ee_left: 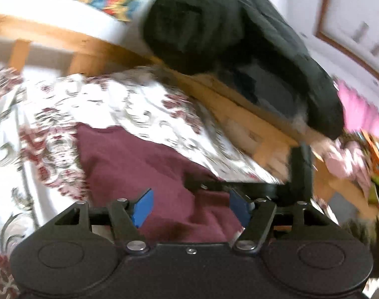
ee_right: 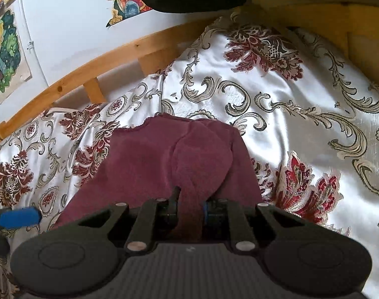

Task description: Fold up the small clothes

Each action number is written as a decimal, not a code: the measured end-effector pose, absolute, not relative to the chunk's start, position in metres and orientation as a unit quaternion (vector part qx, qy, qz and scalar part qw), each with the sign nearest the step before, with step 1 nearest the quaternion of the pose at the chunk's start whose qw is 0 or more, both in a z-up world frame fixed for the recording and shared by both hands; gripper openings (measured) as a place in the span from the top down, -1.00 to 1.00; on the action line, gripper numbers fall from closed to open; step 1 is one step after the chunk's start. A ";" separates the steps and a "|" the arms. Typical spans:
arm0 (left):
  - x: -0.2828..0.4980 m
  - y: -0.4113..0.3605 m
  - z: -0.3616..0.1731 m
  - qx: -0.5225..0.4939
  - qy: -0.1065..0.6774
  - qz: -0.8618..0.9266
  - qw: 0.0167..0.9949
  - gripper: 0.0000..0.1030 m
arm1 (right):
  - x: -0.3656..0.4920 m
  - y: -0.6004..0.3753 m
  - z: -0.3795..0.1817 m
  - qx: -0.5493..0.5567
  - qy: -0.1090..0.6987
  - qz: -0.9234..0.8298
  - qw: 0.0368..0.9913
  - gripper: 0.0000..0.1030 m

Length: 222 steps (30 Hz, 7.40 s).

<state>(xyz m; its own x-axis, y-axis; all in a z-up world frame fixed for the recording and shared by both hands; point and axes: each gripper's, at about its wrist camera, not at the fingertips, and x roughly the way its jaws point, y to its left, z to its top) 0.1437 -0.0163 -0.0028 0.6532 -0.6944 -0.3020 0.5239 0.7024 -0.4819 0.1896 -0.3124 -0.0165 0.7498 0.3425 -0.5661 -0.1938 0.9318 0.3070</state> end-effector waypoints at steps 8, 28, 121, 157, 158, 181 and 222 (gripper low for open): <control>0.173 0.004 -0.029 -0.269 0.322 -0.301 0.856 -0.37 | 0.189 -0.316 0.001 0.086 0.298 0.139 0.940 0.66; 0.176 -0.013 -0.054 -0.222 0.384 -0.297 0.846 -0.61 | 0.180 -0.337 -0.009 0.126 0.320 0.108 0.933 0.03; 0.176 -0.025 -0.065 -0.176 0.422 -0.309 0.834 -0.98 | 0.193 -0.327 -0.063 0.150 0.287 0.145 0.935 -0.98; 0.195 -0.010 -0.071 -0.257 0.406 -0.316 0.818 -0.99 | 0.209 -0.357 -0.052 0.299 0.327 0.152 0.884 -0.99; 0.196 -0.009 -0.071 -0.260 0.407 -0.316 0.816 -0.99 | 0.210 -0.360 -0.052 0.315 0.327 0.149 0.879 -0.98; 0.191 0.024 -0.001 -0.252 0.310 -0.300 0.866 0.20 | 0.178 -0.234 0.071 0.034 0.181 0.212 0.960 0.46; 0.191 0.055 0.023 -0.188 0.326 -0.113 0.920 -0.98 | 0.157 -0.243 0.061 0.087 0.200 0.180 0.959 -0.99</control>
